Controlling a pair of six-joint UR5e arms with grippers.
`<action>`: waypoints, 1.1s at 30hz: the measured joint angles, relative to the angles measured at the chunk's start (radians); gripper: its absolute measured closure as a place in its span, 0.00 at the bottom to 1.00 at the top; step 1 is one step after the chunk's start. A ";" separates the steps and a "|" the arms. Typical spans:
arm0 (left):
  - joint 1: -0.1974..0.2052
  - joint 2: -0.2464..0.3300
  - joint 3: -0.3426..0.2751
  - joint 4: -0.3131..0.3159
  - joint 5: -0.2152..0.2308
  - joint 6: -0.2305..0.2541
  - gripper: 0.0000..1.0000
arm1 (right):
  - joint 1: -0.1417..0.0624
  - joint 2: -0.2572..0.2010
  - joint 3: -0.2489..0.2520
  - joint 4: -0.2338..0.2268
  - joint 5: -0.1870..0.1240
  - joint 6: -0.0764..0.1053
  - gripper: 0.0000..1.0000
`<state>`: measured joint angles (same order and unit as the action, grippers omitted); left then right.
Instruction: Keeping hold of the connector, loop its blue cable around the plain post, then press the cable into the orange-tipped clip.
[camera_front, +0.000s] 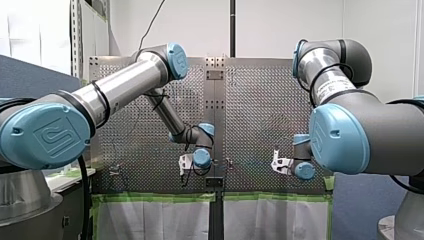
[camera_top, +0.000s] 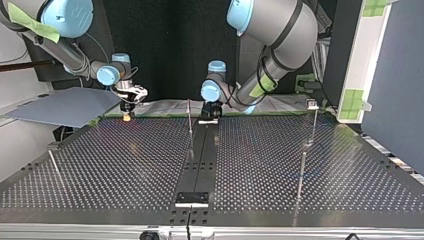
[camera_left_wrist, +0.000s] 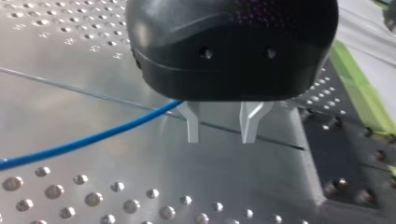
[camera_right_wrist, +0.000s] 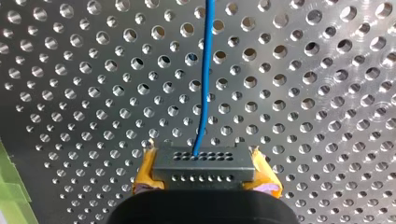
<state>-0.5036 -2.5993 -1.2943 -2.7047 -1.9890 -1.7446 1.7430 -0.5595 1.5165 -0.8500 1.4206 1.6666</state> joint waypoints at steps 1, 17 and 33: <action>-0.001 0.000 0.000 -0.007 -0.002 0.005 0.54 | 0.000 0.000 0.000 0.001 0.000 0.000 0.98; -0.058 0.023 -0.020 -0.120 0.064 0.081 0.02 | 0.007 0.000 0.000 0.039 0.000 -0.005 0.98; -0.102 0.164 -0.178 -0.091 0.107 0.081 0.02 | 0.011 0.000 0.000 0.048 0.001 0.001 0.98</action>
<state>-0.6054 -2.4353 -1.4722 -2.7959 -1.8817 -1.6631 1.7541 -0.5592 1.5165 -0.8024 1.4219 1.6672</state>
